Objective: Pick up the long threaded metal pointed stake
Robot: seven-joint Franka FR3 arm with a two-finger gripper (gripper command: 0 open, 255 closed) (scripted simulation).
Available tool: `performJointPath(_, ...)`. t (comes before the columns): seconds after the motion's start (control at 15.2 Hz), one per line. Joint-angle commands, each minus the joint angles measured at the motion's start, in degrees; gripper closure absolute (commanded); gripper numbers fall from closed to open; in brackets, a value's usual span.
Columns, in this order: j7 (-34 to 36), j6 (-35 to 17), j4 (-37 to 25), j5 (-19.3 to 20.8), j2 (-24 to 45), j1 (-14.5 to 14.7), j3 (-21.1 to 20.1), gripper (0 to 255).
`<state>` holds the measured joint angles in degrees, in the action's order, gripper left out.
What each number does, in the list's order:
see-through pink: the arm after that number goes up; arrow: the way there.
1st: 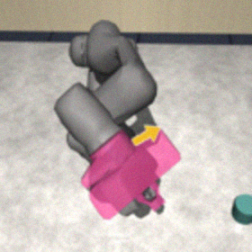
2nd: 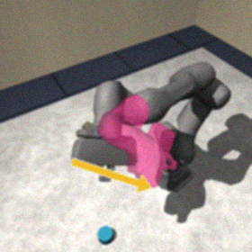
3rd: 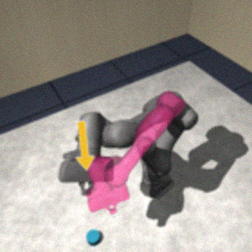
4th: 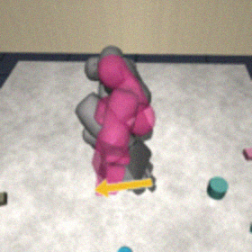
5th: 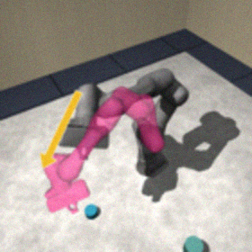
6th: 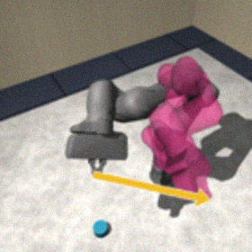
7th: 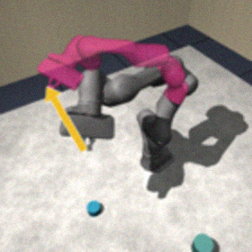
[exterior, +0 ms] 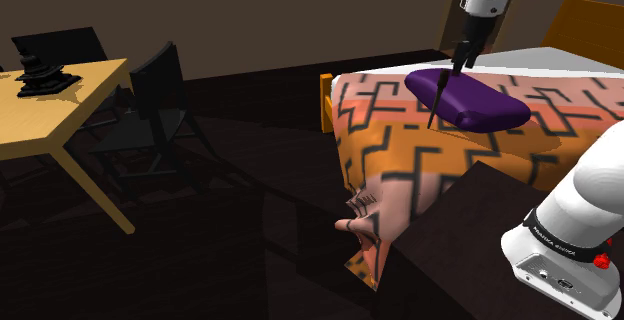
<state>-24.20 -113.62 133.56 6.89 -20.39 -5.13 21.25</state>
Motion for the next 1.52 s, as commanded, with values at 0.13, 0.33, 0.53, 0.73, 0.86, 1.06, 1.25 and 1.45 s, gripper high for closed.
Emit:
performJointPath(0.13,-4.6,-5.4,-3.5,-2.3,7.4,-0.3,3.8,0)
performJointPath(0.33,-8.5,-8.6,-7.1,-5.5,13.6,-0.5,6.2,0)
performJointPath(0.53,-12.8,-11.1,-11.5,-9.9,20.1,-1.1,8.0,0)
performJointPath(0.73,-17.3,-12.6,-16.5,-15.0,26.8,-2.6,9.0,0)
performJointPath(0.86,-20.2,-13.2,-20.2,-18.5,31.4,-4.1,9.1,0)
performJointPath(1.06,-23.8,-13.3,-26.5,-23.3,38.0,-7.1,8.5,0)
performJointPath(1.25,-26.0,-12.9,-31.7,-26.5,43.0,-9.8,7.6,0)
performJointPath(1.45,-26.7,-14.7,-30.9,-27.4,44.1,-10.1,7.2,0)
